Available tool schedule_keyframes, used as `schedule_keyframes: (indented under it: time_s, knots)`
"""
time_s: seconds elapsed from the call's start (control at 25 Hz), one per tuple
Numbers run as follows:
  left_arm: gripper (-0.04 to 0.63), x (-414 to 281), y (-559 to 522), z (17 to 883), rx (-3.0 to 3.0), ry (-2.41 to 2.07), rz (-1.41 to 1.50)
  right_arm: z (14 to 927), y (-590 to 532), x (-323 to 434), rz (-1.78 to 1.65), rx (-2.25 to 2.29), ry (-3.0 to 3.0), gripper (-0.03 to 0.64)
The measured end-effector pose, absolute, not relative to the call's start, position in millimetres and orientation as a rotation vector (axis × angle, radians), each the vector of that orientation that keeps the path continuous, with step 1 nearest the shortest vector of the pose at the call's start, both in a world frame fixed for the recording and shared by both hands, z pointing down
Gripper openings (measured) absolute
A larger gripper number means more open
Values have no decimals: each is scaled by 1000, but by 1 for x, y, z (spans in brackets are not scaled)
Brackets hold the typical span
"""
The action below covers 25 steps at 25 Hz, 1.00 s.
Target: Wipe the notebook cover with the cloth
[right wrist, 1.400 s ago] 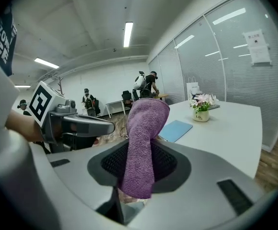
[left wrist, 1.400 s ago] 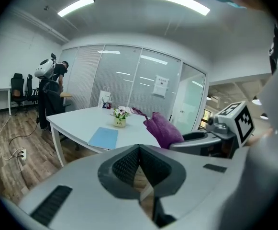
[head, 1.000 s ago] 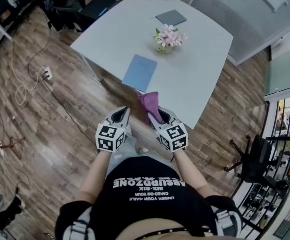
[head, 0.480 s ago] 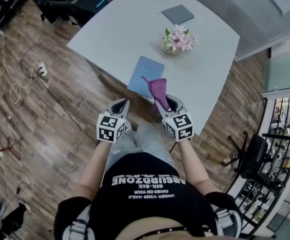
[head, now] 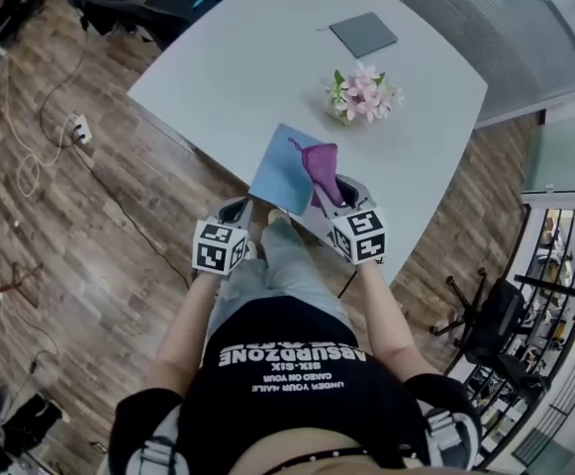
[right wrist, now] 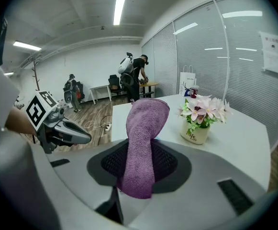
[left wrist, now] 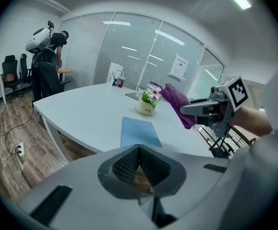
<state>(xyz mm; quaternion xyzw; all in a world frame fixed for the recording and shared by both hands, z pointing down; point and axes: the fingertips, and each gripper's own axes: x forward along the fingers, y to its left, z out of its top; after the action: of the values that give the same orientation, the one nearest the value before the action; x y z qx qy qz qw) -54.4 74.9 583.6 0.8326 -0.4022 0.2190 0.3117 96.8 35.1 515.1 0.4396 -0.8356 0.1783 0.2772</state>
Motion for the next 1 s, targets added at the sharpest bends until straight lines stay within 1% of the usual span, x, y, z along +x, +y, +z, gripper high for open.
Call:
schedule_keyframes:
  time_s: [0.28,0.72,1.0]
  knots:
    - [15,-45,51,612,2153,-1045,653,535,-12,103,440,1137,-2170,137]
    - [15,-46,37,652,2071,-1028,750,576,-64,85,405,984,-2116,137]
    - [15,-43,28,663,2042,-1001,823,601,-94,72,395,908,-2079,138]
